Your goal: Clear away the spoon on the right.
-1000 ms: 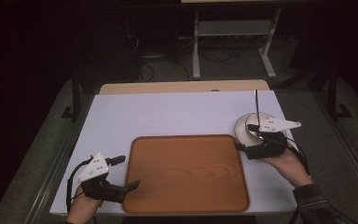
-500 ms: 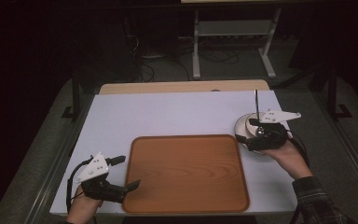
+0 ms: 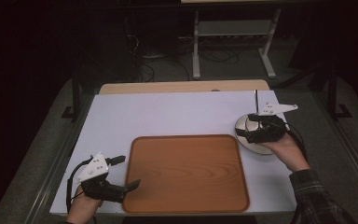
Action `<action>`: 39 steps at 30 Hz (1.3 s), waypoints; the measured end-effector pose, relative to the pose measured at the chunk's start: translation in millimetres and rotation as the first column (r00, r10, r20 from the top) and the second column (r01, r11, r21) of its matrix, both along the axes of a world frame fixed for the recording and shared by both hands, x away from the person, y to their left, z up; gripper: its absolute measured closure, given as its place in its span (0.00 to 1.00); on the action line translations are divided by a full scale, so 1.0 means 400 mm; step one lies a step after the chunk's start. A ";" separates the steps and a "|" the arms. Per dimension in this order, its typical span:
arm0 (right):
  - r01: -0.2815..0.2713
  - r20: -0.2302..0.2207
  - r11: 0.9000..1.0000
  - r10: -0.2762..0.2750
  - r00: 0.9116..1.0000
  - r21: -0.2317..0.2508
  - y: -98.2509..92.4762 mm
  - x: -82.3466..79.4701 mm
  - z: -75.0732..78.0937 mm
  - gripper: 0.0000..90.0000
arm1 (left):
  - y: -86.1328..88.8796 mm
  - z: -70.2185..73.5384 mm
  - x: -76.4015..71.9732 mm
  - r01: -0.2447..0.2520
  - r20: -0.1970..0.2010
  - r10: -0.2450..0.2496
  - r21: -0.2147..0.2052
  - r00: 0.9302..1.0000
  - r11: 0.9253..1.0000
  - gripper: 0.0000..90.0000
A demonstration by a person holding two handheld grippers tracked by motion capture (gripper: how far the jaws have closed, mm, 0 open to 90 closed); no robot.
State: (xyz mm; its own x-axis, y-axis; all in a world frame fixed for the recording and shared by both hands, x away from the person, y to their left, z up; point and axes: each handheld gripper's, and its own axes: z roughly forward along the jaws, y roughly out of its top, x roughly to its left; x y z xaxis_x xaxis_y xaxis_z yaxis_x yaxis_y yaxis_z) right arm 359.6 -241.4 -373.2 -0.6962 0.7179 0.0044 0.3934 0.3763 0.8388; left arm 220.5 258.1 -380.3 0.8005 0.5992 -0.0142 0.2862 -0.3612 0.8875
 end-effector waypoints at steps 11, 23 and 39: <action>0.059 -0.025 0.998 -0.060 0.998 -0.012 -0.015 0.058 0.011 0.41 | 0.000 -0.001 0.001 -0.001 -0.004 0.002 0.000 1.000 1.000 0.07; 0.169 -0.050 0.986 -0.168 0.984 0.002 -0.050 0.127 -0.008 0.83 | 0.000 -0.002 0.001 -0.002 -0.006 0.002 -0.003 1.000 1.000 0.07; 0.307 -0.059 0.951 -0.308 0.950 -0.028 -0.088 0.196 -0.028 1.00 | 0.002 -0.002 0.002 -0.004 -0.010 0.004 -0.005 1.000 1.000 0.07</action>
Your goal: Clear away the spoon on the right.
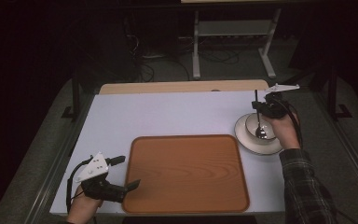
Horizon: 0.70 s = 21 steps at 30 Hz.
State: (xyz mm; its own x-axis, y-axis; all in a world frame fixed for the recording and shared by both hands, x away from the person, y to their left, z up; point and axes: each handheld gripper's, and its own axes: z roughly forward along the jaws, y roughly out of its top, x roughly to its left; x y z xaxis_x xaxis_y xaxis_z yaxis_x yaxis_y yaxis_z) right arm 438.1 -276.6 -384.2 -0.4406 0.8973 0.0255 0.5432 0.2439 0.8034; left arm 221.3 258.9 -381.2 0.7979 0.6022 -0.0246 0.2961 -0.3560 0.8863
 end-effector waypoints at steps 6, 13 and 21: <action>0.022 -0.005 0.999 -0.022 1.000 -0.033 -0.015 0.001 -0.006 1.00 | 0.000 0.000 -0.001 0.000 0.001 0.000 0.001 1.000 1.000 0.07; 0.050 -0.010 0.998 -0.051 0.999 -0.038 -0.038 -0.001 -0.008 1.00 | -0.001 0.000 -0.001 0.000 0.000 0.000 0.001 1.000 1.000 0.07; 0.087 -0.020 0.996 -0.088 0.996 -0.032 -0.063 -0.004 -0.011 1.00 | 0.000 0.000 -0.002 -0.001 0.000 0.001 0.001 1.000 1.000 0.07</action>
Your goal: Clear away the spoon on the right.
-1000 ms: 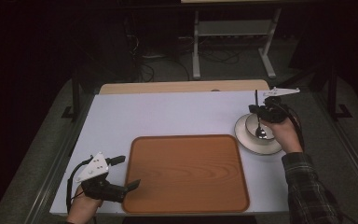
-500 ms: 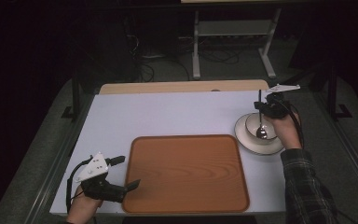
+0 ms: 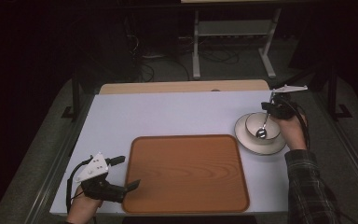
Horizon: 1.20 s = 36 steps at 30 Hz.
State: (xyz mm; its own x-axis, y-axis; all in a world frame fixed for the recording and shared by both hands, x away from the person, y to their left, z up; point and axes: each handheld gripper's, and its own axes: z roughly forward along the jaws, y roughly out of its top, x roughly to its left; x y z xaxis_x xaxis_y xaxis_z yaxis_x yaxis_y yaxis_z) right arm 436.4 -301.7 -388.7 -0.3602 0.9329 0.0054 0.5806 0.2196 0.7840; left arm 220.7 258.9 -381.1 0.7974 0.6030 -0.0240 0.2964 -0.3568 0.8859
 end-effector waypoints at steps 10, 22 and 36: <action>0.032 -0.013 0.999 -0.032 0.999 -0.005 -0.023 -0.009 0.001 1.00 | 0.000 0.001 -0.001 0.002 0.003 -0.002 -0.001 1.000 1.000 0.07; 0.067 -0.023 0.998 -0.067 0.997 -0.014 -0.062 -0.039 0.002 1.00 | -0.001 0.002 -0.002 0.002 0.005 -0.002 0.000 1.000 1.000 0.07; 0.082 -0.027 0.996 -0.083 0.996 -0.025 -0.093 -0.086 0.002 1.00 | -0.002 0.003 -0.003 0.004 0.007 -0.004 0.002 1.000 1.000 0.07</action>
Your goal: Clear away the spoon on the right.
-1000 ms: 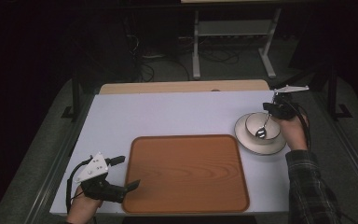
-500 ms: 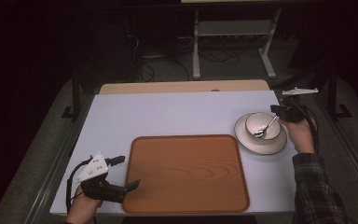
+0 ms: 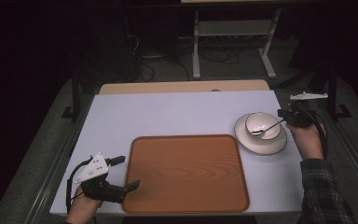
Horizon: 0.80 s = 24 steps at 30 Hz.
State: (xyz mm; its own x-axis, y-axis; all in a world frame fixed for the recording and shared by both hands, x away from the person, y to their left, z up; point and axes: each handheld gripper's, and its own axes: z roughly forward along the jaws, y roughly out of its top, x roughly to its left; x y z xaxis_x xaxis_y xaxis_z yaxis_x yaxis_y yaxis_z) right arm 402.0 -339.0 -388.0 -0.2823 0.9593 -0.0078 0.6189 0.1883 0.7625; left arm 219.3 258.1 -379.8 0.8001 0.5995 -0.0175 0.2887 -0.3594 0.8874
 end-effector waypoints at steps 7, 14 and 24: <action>-0.038 0.088 0.999 0.036 0.995 0.023 0.008 -0.028 0.027 0.77 | 0.002 0.000 0.001 -0.001 0.000 0.001 -0.004 1.000 1.000 0.07; -0.003 0.137 0.996 -0.009 0.990 0.088 0.023 -0.086 0.056 0.50 | 0.002 0.001 -0.001 0.002 0.003 -0.002 -0.003 1.000 1.000 0.07; 0.035 0.094 0.992 -0.047 0.994 0.121 -0.006 -0.144 0.009 0.41 | 0.000 0.001 -0.002 0.002 0.001 -0.002 0.000 1.000 1.000 0.07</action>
State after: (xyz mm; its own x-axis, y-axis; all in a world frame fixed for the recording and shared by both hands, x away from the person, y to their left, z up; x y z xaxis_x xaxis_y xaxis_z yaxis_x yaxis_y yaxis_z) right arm 344.6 -341.4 -384.6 -0.2461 0.9658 0.0820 0.5470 0.0685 0.8343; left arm 218.7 258.1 -379.3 0.8014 0.5979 -0.0168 0.2870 -0.3597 0.8878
